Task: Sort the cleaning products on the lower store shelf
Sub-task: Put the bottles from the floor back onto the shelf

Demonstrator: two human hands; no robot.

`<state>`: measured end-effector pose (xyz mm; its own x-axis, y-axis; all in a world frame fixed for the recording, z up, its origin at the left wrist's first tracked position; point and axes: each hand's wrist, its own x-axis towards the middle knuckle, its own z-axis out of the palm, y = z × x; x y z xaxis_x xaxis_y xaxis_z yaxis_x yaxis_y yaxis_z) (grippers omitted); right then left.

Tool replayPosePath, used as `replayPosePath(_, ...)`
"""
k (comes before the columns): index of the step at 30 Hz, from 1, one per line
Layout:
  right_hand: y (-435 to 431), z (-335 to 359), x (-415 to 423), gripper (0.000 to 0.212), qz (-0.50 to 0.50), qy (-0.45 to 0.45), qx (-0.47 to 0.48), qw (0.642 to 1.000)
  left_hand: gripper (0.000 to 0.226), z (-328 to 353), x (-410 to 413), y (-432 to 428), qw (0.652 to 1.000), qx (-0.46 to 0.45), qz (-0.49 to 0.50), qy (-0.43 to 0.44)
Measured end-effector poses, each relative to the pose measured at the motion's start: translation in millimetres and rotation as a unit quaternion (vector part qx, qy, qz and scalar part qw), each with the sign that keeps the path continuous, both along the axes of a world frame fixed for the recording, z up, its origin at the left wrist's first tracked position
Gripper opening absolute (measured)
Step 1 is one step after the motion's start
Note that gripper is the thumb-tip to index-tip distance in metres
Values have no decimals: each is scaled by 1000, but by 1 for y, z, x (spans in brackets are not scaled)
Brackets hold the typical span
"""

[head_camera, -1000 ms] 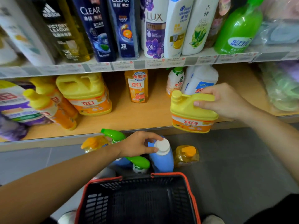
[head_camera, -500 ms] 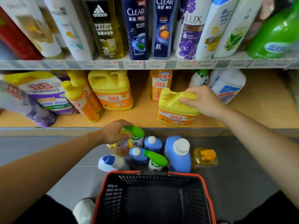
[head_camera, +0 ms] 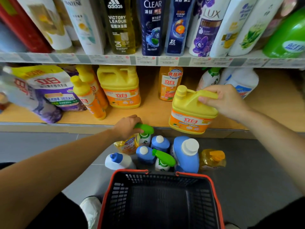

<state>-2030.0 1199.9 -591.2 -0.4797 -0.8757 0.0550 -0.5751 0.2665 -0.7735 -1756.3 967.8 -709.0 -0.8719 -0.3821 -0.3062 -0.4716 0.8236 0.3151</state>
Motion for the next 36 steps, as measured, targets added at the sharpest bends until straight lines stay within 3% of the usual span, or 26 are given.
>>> replayPosePath(12,12,-4,-28,19,-57,22,30,998,42,97,-14,3,969,-66,-6,236)
replayPosePath(17,24,-5,-41,24,-36,-15,32,999,49,121,-35,10,959,-71,15,275)
replayPosePath(20,15,-8,-38,16,-24,-14,19,999,62,133,-35,16,952,-87,17,292)
replayPosePath(23,-9,-12,-29,11,-26,12,29,999,58,145,-31,15,948,-66,-6,311)
replayPosePath(28,-48,-9,-1,32,16,3,46,999,46,161,-26,12,933,-36,-3,358)
replayPosePath(32,-39,6,18,64,14,99,-5,995,44,166,-32,20,929,-7,-1,371)
replayPosePath(34,-24,7,24,67,52,57,-33,996,42,166,-39,28,920,21,18,390)
replayPosePath(36,-11,5,32,81,75,2,7,997,38,165,-49,40,910,79,40,406)
